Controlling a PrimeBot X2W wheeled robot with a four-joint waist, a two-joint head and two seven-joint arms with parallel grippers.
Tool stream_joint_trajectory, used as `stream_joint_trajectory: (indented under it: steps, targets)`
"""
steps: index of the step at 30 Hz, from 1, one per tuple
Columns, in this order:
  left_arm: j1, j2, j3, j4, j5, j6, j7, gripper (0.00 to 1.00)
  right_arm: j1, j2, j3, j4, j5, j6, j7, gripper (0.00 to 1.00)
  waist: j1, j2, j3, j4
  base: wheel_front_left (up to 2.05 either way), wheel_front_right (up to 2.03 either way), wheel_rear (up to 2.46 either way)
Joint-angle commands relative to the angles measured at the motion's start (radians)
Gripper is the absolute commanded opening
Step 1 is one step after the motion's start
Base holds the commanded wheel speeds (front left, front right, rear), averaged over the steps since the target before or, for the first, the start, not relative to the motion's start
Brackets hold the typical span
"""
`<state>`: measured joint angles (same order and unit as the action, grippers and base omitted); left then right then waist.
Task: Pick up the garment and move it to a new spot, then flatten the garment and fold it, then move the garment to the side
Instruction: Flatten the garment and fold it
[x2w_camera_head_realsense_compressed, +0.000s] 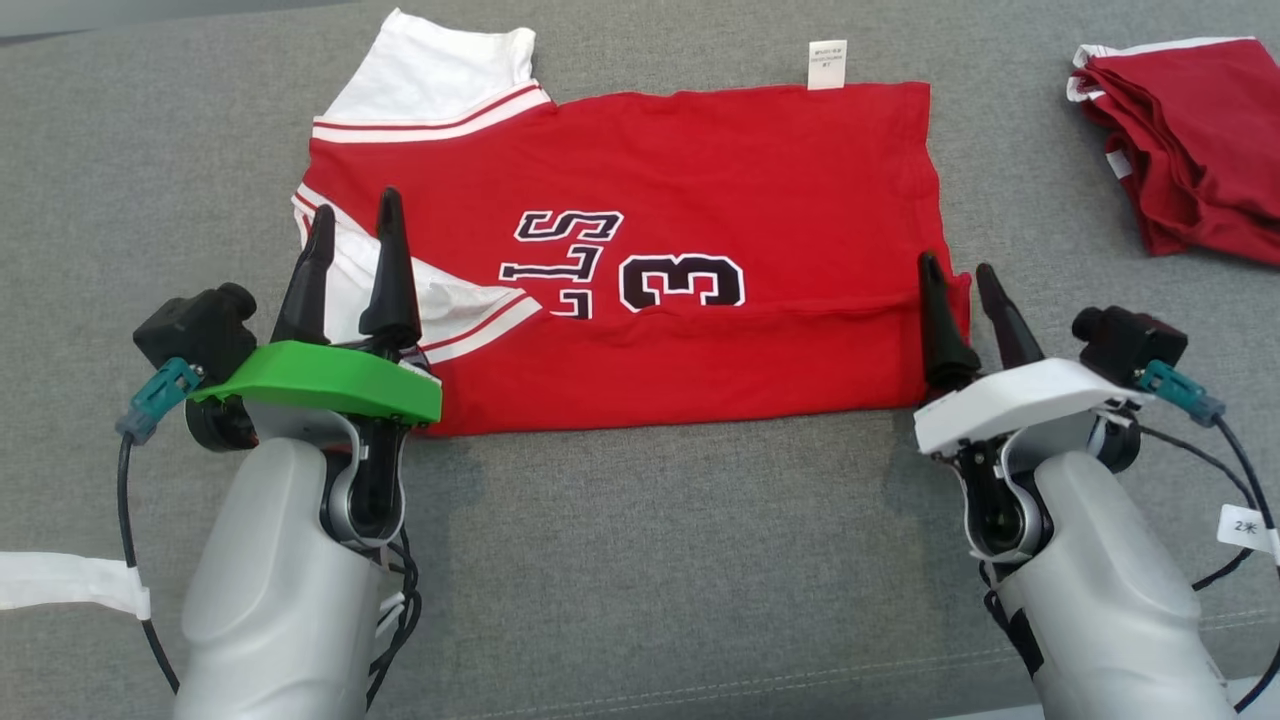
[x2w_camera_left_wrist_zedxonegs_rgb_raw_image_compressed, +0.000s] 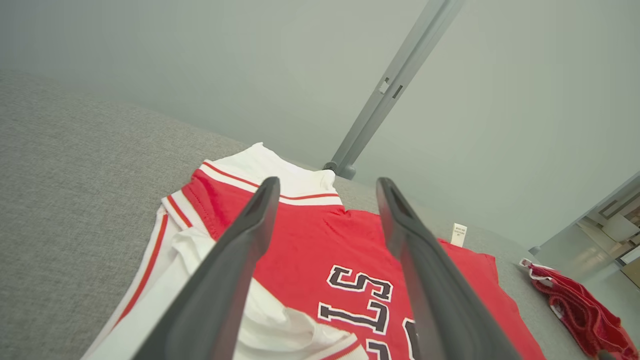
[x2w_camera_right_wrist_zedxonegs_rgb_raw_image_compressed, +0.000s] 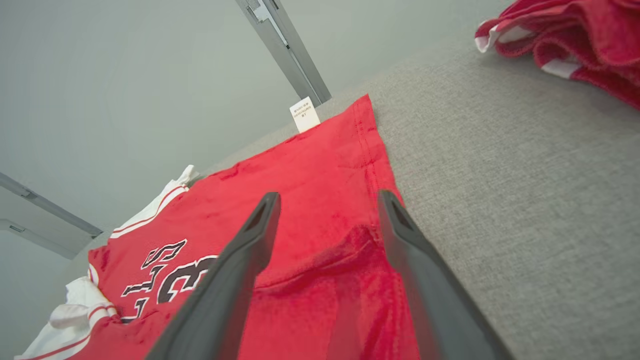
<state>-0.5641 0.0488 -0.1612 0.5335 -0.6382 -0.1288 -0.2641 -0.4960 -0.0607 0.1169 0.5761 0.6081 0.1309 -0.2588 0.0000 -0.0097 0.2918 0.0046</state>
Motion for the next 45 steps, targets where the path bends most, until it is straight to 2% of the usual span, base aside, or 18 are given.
stream_joint_trajectory:
  steps: [1,9,11,15,18,23,31,38,39,40,41,42,44,45]
  targets:
    - [0.010,0.005,0.009,-0.017,0.001,-0.002,0.000,1.00,0.004,-0.004,-0.018,-0.041,-0.030,0.000,-0.008,1.00,0.0000,0.0097,-0.008,0.001,0.00,0.00,0.00]
    - [0.098,0.004,0.049,-0.053,0.019,-0.002,0.000,1.00,0.099,0.006,-0.094,-0.232,-0.144,-0.001,-0.006,1.00,0.0000,0.0097,-0.048,0.004,0.00,0.00,0.00]
    - [0.144,0.004,0.072,-0.034,0.024,-0.002,0.000,1.00,0.150,0.007,-0.107,-0.279,-0.195,-0.001,-0.006,1.00,0.0000,0.0097,-0.065,0.007,0.00,0.00,0.00]
    - [0.198,0.004,0.080,0.012,0.006,-0.002,0.000,1.00,0.208,0.009,-0.114,-0.321,-0.227,-0.001,-0.006,1.00,0.0000,0.0097,-0.084,0.010,0.00,0.00,0.00]
    - [0.231,0.011,0.082,0.059,-0.006,-0.001,0.000,1.00,0.247,0.009,-0.117,-0.337,-0.220,-0.001,-0.006,1.00,0.0000,0.0097,-0.098,0.010,0.00,0.00,0.00]
    - [0.257,0.013,0.099,0.125,-0.027,0.023,0.020,1.00,0.288,0.009,-0.118,-0.348,-0.204,-0.001,-0.006,1.00,0.0000,0.0097,-0.108,0.003,0.00,0.00,0.00]
    - [0.223,0.018,0.135,0.221,-0.070,0.053,0.042,1.00,0.285,0.009,-0.101,-0.348,-0.199,-0.001,-0.006,1.00,0.0000,0.0097,-0.095,-0.020,0.00,0.00,0.00]
    - [0.190,0.012,0.156,0.277,-0.149,0.014,0.038,1.00,0.283,0.009,-0.096,-0.338,-0.205,-0.001,-0.006,1.00,0.0000,0.0097,-0.090,-0.043,0.00,0.00,0.00]
    - [0.185,0.012,0.154,0.283,-0.151,0.012,0.037,0.90,0.284,0.009,-0.096,-0.336,-0.207,-0.001,-0.006,1.00,0.0000,0.0097,-0.091,-0.044,0.00,0.00,0.00]
    - [0.182,0.013,0.150,0.289,-0.152,0.009,0.037,0.57,0.285,0.010,-0.095,-0.334,-0.207,-0.001,-0.006,1.00,0.0000,0.0097,-0.092,-0.046,0.00,0.00,0.00]
    - [0.180,0.013,0.149,0.293,-0.159,0.006,0.035,0.42,0.287,0.009,-0.094,-0.331,-0.205,-0.001,-0.006,1.00,0.0000,0.0097,-0.093,-0.048,0.00,0.00,0.00]
    - [0.176,0.014,0.148,0.294,-0.163,0.004,0.031,0.32,0.288,0.010,-0.094,-0.328,-0.202,-0.001,-0.006,1.00,0.0000,0.0097,-0.094,-0.048,0.00,0.00,0.00]
    - [0.168,0.016,0.145,0.287,-0.170,0.001,0.022,0.04,0.295,0.010,-0.087,-0.312,-0.198,-0.001,-0.006,1.00,0.0000,0.0097,-0.097,-0.048,0.00,0.00,0.00]
    - [0.167,0.017,0.145,0.282,-0.172,0.000,0.016,0.00,0.296,0.010,-0.086,-0.299,-0.197,-0.001,-0.002,1.00,0.0000,0.0097,-0.099,-0.047,0.00,0.00,0.00]
